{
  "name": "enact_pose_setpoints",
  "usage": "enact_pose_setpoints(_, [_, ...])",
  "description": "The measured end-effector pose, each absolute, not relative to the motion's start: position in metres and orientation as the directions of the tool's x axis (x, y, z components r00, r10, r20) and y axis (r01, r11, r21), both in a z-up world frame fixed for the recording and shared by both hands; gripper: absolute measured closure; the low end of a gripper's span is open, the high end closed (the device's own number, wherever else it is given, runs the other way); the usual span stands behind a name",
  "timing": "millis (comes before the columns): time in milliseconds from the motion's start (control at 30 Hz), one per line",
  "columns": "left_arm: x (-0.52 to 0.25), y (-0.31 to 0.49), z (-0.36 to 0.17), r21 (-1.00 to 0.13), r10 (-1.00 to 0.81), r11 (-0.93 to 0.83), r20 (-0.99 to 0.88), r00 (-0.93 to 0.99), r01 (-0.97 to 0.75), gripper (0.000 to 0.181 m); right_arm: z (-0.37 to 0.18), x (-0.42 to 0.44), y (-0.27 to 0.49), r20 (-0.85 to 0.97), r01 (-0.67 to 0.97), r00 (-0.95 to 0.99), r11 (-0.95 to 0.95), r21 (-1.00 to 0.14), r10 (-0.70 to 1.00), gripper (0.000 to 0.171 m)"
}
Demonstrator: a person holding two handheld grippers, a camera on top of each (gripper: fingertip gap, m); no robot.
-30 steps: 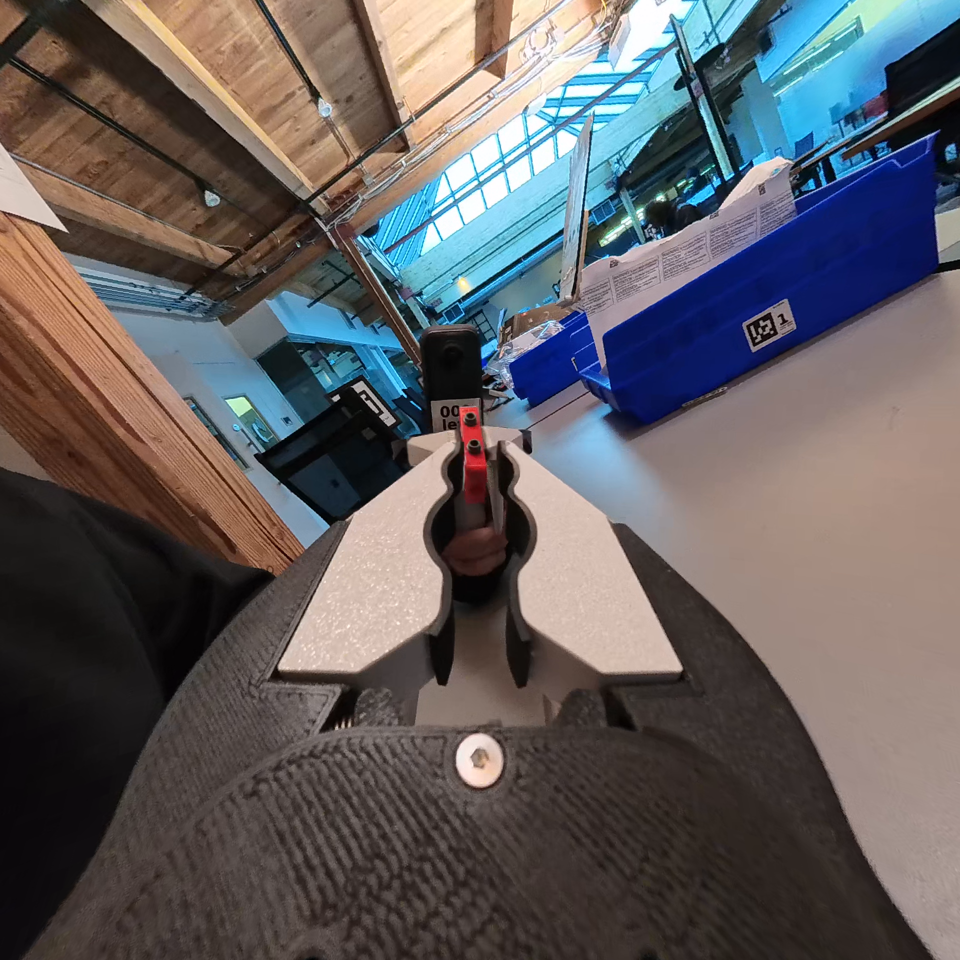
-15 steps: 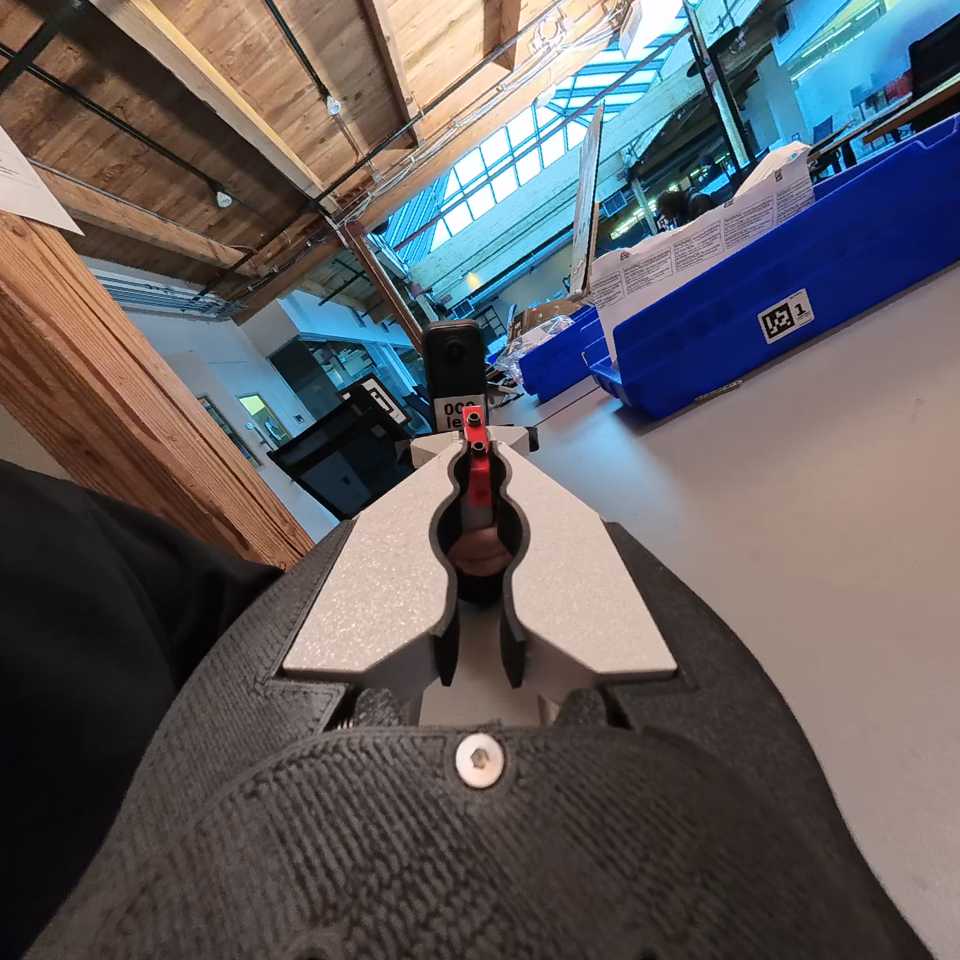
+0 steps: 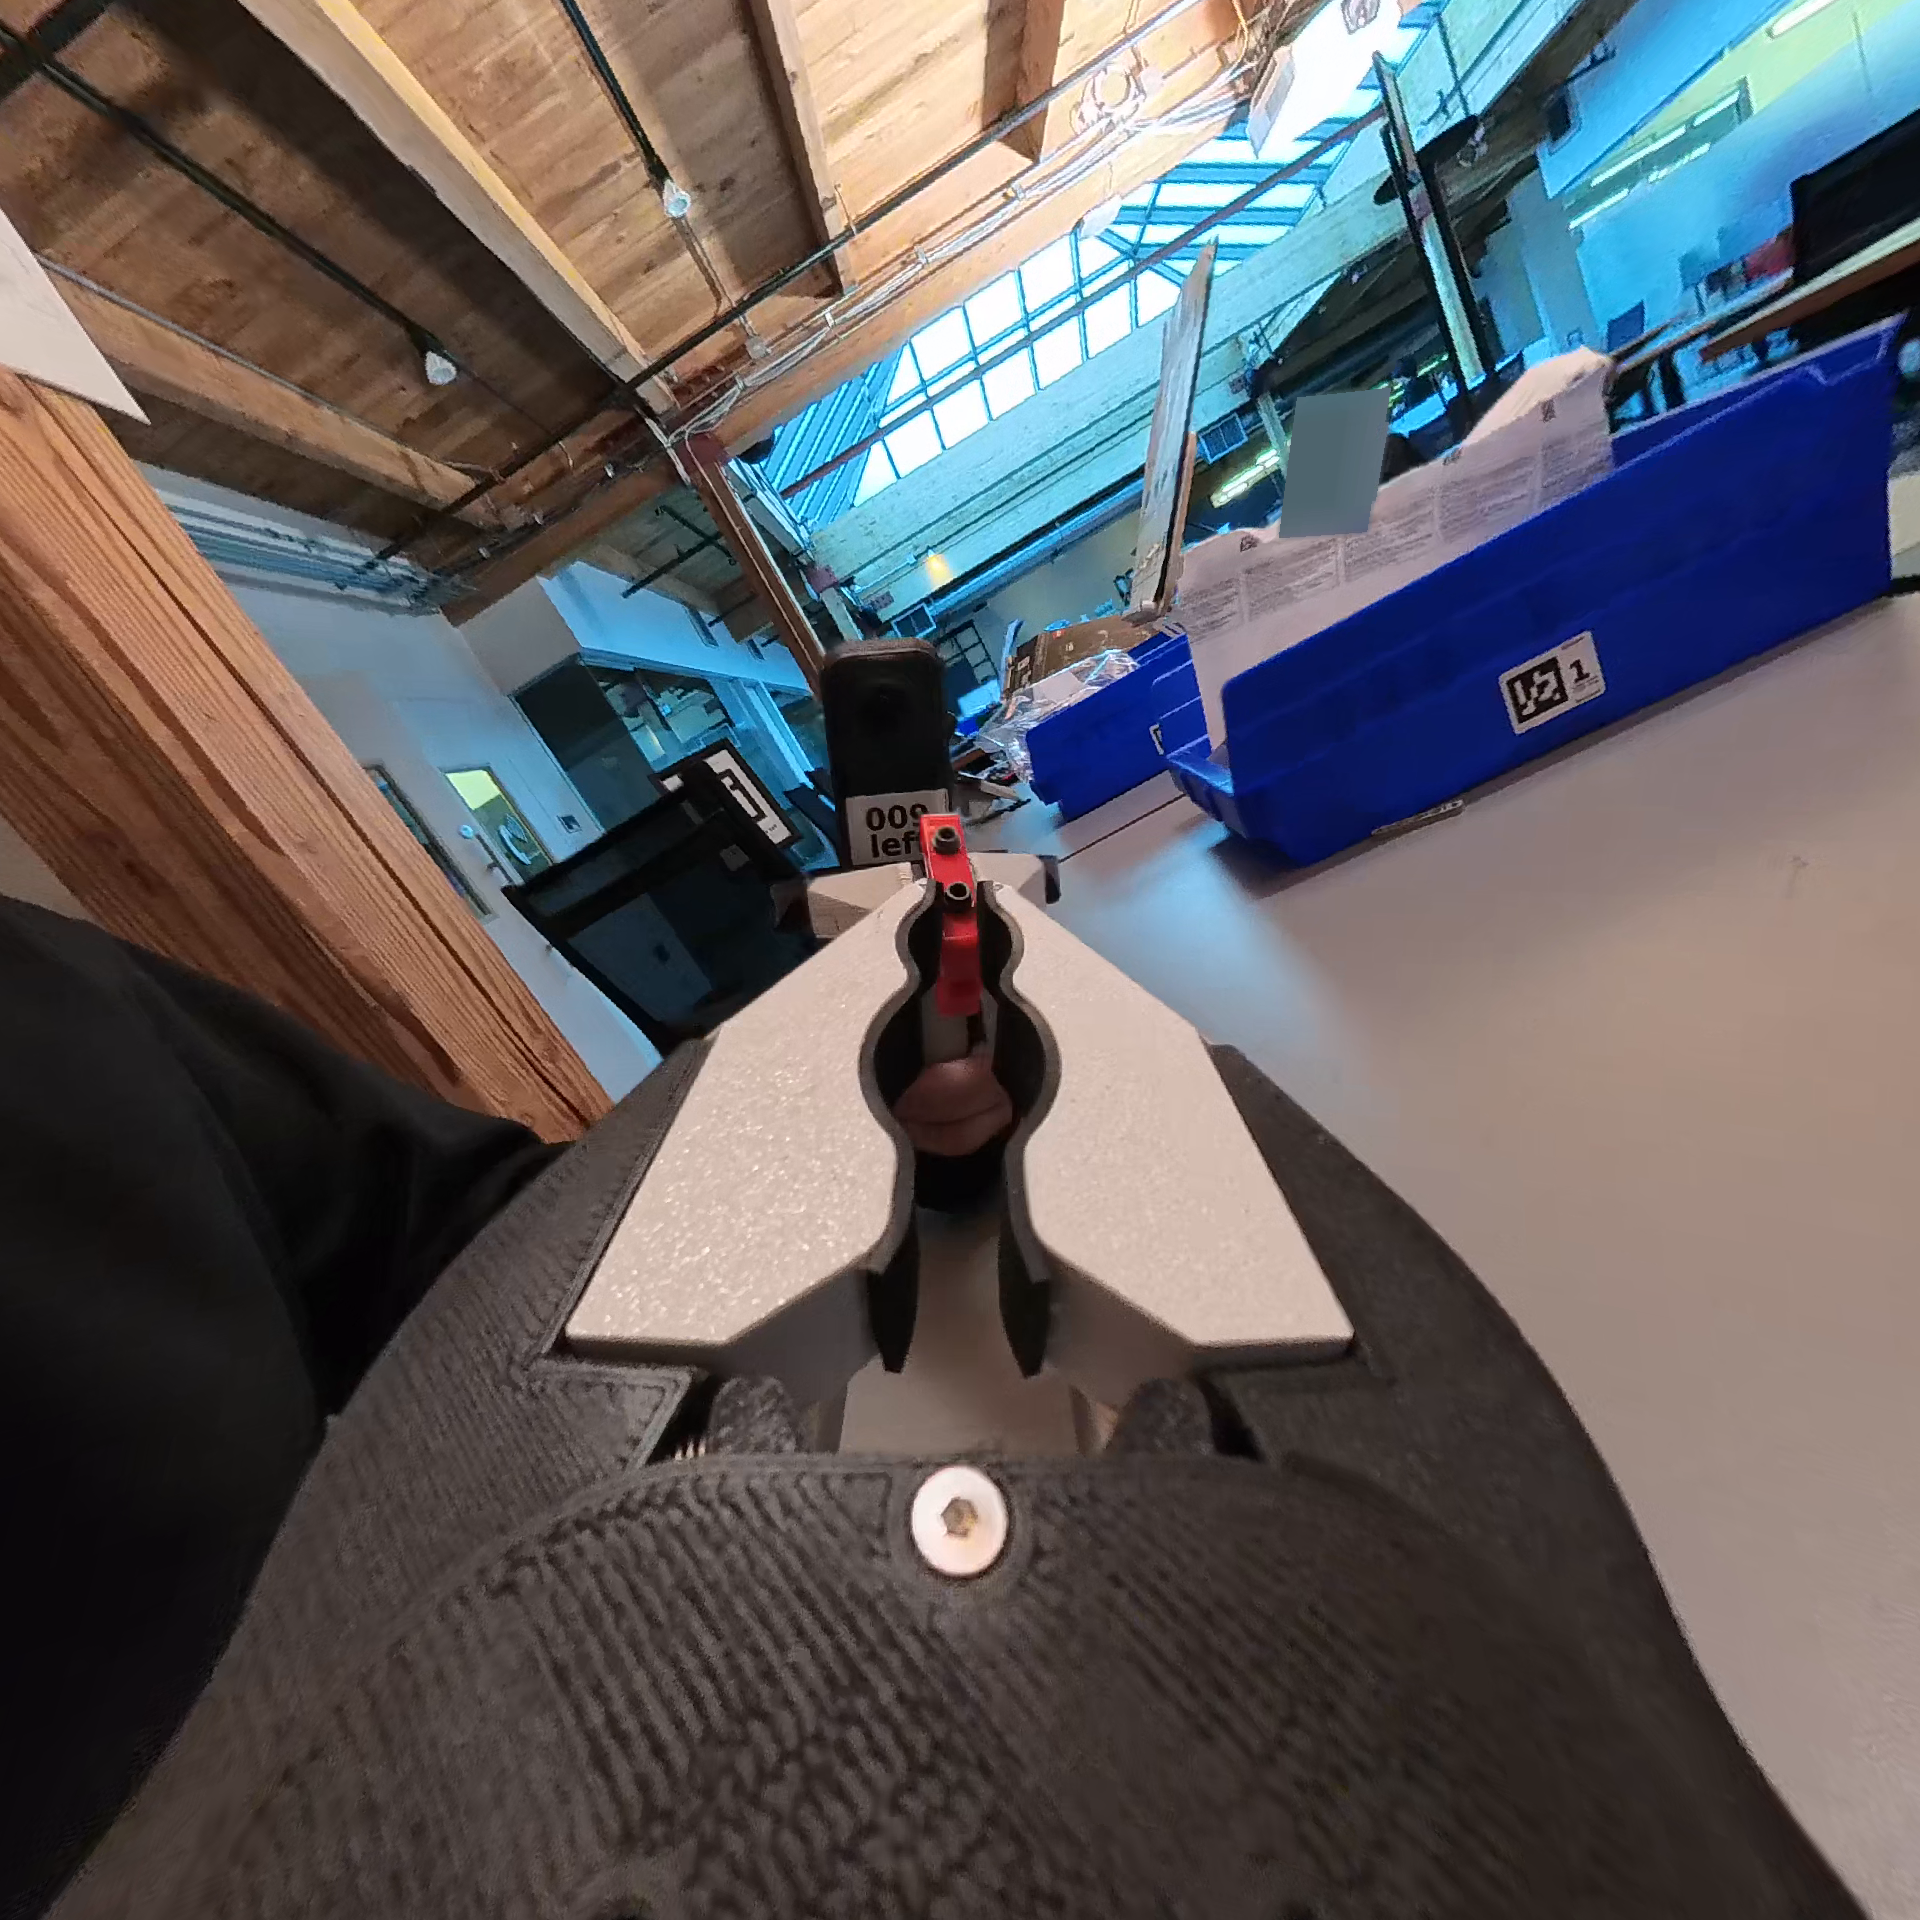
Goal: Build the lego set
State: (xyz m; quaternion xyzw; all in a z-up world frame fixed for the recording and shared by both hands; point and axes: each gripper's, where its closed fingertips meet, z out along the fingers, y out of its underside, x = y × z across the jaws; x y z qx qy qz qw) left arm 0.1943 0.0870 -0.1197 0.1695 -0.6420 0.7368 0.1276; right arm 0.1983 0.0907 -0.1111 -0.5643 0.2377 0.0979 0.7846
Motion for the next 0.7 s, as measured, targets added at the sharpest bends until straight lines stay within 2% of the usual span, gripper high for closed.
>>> enact_pose_setpoints(100, [0.1938, 0.0858, -0.1187, -0.898, -0.026, -0.147, 0.423, -0.906, -0.415, 0.176, -0.1099, 0.1975, 0.0897, -0.441, -0.376, 0.886, 0.332, -0.865, -0.144, 0.167])
enact_pose_setpoints(433, [0.1884, 0.0846, -0.1149, -0.850, 0.059, -0.166, 0.498, -0.865, -0.500, 0.176, -0.1062, 0.1928, 0.0891, -0.445, -0.390, 0.891, 0.351, -0.851, -0.091, 0.167])
enact_pose_setpoints(700, [0.1874, 0.0851, -0.1146, -0.875, 0.050, -0.173, 0.450, -0.892, -0.451, 0.176, -0.1061, 0.1912, 0.0900, -0.461, -0.409, 0.884, 0.356, -0.840, -0.074, 0.166])
